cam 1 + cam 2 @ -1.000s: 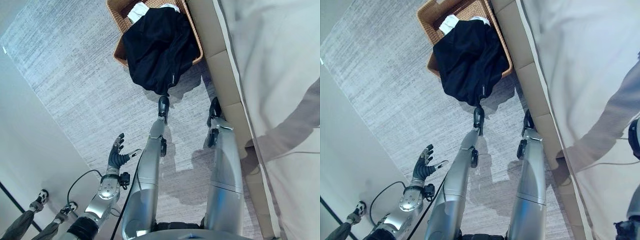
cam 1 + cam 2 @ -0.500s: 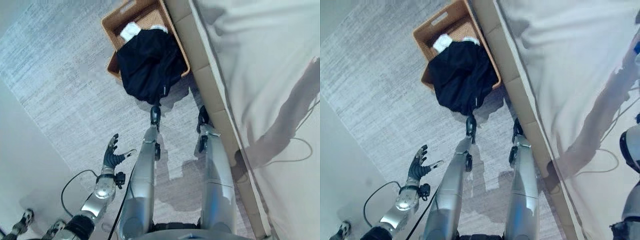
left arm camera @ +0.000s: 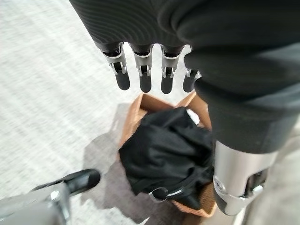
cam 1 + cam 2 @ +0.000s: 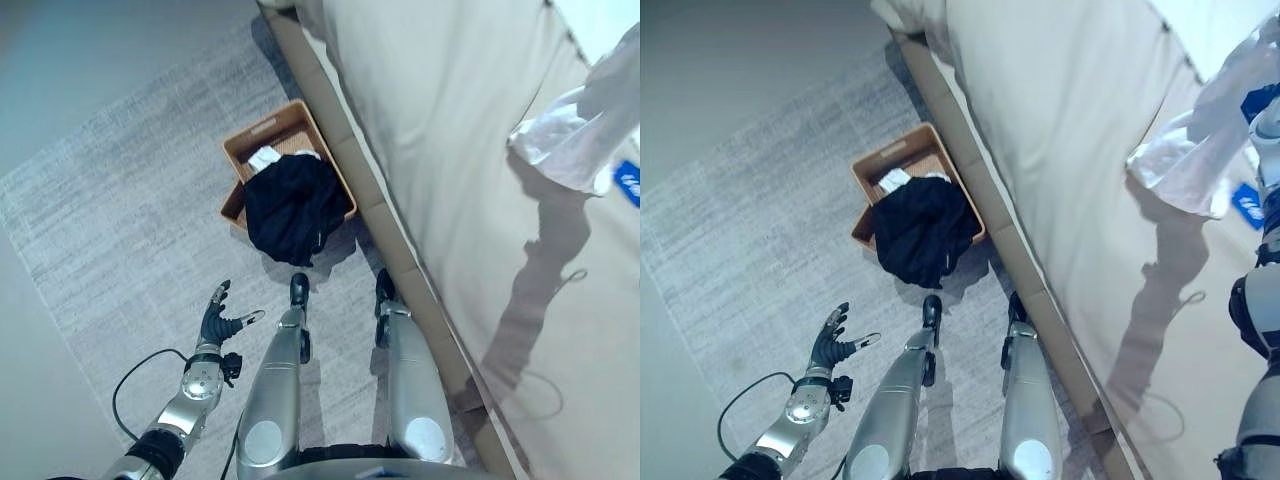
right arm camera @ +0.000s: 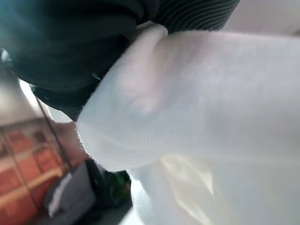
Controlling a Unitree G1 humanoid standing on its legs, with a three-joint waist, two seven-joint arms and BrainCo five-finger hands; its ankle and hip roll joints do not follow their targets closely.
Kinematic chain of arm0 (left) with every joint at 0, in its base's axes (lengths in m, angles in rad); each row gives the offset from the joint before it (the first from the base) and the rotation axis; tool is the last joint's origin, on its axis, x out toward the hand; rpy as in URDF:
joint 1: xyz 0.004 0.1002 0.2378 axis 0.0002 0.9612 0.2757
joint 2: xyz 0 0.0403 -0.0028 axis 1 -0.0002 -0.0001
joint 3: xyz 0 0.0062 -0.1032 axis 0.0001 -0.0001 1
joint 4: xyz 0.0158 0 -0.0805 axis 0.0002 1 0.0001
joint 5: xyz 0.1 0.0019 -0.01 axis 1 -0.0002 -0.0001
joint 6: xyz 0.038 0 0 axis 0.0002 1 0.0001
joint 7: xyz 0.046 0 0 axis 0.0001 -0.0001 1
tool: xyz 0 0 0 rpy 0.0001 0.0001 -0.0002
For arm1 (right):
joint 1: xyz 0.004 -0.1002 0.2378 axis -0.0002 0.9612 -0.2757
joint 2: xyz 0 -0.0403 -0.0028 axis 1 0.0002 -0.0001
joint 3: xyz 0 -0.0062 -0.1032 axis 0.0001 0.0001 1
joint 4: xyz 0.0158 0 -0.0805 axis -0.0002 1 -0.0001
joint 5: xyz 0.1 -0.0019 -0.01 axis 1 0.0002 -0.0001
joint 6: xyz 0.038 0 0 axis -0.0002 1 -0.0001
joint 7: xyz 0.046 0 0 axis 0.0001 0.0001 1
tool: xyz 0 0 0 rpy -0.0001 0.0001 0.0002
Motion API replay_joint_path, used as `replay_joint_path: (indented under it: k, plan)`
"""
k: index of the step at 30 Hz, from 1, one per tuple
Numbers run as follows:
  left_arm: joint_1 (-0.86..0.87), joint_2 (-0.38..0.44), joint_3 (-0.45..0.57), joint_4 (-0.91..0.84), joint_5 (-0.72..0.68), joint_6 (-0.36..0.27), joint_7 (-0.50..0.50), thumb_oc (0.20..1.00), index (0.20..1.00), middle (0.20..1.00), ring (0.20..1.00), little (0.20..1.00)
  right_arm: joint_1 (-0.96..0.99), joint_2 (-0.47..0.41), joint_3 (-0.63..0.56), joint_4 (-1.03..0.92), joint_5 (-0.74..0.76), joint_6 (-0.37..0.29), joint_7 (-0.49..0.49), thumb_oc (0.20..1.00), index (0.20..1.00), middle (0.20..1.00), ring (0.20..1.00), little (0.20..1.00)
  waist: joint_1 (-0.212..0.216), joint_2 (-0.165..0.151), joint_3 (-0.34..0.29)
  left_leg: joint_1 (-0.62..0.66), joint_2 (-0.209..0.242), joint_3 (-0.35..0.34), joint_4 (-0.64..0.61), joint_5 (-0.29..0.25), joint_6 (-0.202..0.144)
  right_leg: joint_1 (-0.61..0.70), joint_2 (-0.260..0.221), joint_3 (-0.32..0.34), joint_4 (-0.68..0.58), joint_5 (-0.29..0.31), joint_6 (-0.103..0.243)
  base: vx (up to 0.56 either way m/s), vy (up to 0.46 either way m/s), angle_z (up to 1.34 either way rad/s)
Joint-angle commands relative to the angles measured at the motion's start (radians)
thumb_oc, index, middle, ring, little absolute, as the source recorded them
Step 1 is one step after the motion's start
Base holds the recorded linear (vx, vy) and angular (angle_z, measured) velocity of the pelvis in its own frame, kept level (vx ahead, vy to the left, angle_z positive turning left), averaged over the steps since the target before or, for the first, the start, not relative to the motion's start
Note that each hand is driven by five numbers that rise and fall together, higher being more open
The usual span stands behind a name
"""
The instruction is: Pick up clothes into the bucket
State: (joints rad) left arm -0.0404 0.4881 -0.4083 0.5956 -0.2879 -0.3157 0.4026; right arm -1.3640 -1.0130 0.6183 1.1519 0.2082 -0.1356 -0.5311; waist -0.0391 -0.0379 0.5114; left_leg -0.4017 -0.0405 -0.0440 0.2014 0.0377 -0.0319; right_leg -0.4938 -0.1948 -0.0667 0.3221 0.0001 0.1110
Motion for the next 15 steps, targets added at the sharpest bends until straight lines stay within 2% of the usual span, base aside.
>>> replay_joint_path:
  k: [1,11,13,15]
  plan:
    - [0.043,0.012,0.044,0.04,0.05,-0.007,-0.03,1.0,1.0,1.0,1.0,1.0,-0.005,-0.06,-0.031,-0.045,0.007,-0.052,0.005,0.2,0.2,0.2,0.2,0.2,0.016,-0.051,-0.015,0.113,-0.005,0.008,0.121,-0.202,0.002,0.042,-0.043,-0.053,-0.053,0.135,0.066,0.05,0.098,-0.05]
    - [0.064,-0.059,0.076,0.282,0.153,0.047,-0.072,1.0,1.0,1.0,1.0,1.0,0.17,-0.039,-0.147,-0.111,-0.028,-0.053,0.061,0.2,0.2,0.2,0.2,0.2,0.002,-0.091,-0.178,0.308,-0.016,0.04,0.006,-0.201,0.014,0.246,-0.039,-0.055,-0.197,0.181,0.094,0.06,0.087,-0.08]
    - [0.068,-0.065,0.079,0.294,0.161,0.05,-0.074,1.0,1.0,1.0,1.0,1.0,0.185,-0.037,-0.156,-0.122,-0.03,-0.054,0.063,0.2,0.2,0.2,0.2,0.2,0.005,-0.094,-0.189,0.326,-0.015,0.047,0.0,-0.203,0.016,0.261,-0.037,-0.053,-0.206,0.185,0.096,0.03,0.066,-0.14]
    - [0.088,-0.078,0.095,0.283,0.164,0.048,-0.083,1.0,1.0,1.0,1.0,1.0,0.217,-0.042,-0.178,-0.147,-0.034,-0.054,0.072,0.2,0.2,0.2,0.2,0.2,0.001,-0.101,-0.234,0.369,-0.014,0.064,-0.017,-0.212,0.022,0.296,-0.036,-0.046,-0.222,0.192,0.102,0.04,0.097,-0.16]
